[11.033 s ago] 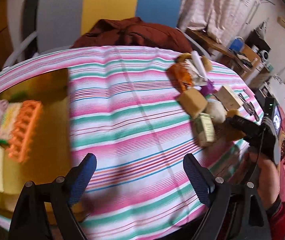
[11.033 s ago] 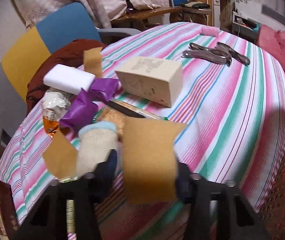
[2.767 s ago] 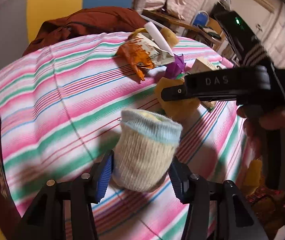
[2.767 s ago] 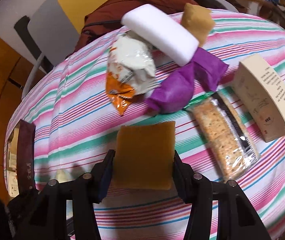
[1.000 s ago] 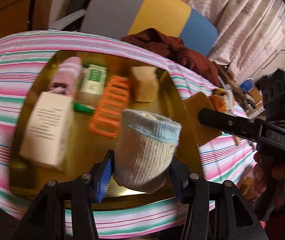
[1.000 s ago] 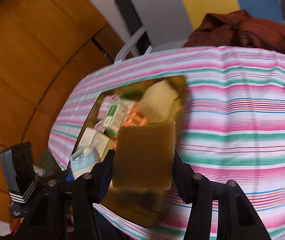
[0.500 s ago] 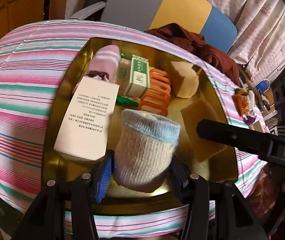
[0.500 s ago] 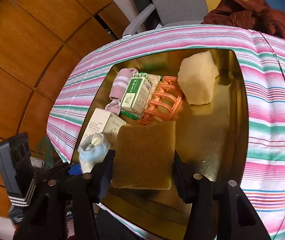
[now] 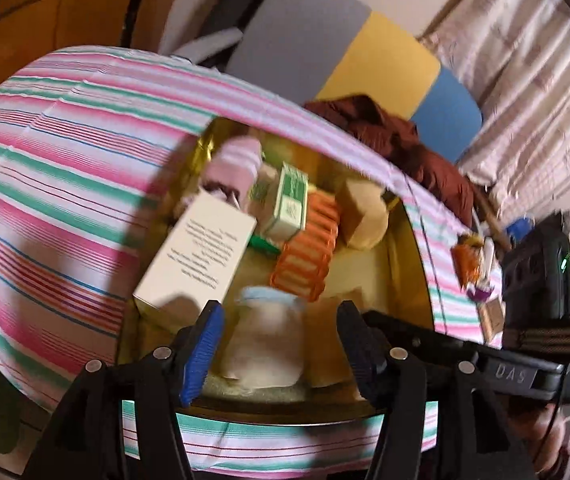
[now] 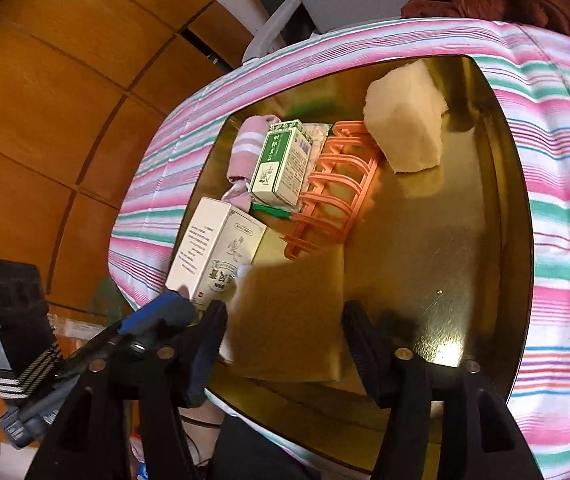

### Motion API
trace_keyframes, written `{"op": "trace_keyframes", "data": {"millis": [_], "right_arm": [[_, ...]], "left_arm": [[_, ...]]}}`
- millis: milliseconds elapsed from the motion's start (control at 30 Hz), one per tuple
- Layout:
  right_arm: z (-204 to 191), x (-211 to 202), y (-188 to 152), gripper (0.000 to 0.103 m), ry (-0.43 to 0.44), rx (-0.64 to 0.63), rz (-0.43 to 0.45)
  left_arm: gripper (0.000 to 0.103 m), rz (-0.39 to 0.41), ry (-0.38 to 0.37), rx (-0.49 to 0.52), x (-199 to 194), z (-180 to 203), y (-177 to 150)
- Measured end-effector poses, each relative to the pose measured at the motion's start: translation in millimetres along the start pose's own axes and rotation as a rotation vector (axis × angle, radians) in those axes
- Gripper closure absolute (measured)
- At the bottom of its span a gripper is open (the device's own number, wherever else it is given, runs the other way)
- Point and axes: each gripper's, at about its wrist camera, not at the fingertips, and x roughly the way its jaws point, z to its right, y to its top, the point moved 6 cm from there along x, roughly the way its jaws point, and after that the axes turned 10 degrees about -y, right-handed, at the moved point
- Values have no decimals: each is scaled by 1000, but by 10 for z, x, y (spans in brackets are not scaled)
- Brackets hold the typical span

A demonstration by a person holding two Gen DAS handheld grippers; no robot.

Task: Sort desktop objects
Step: 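Carry sponge and sock over the gold tray and release both, then withdraw both tools and move the right tool to the cracker pack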

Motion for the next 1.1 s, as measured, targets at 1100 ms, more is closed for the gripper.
{"op": "trace_keyframes", "data": {"millis": [1100], "right_arm": [[711, -816, -20, 24, -65, 46, 174]], "left_arm": [[43, -113, 10, 73, 442, 670, -261]]}}
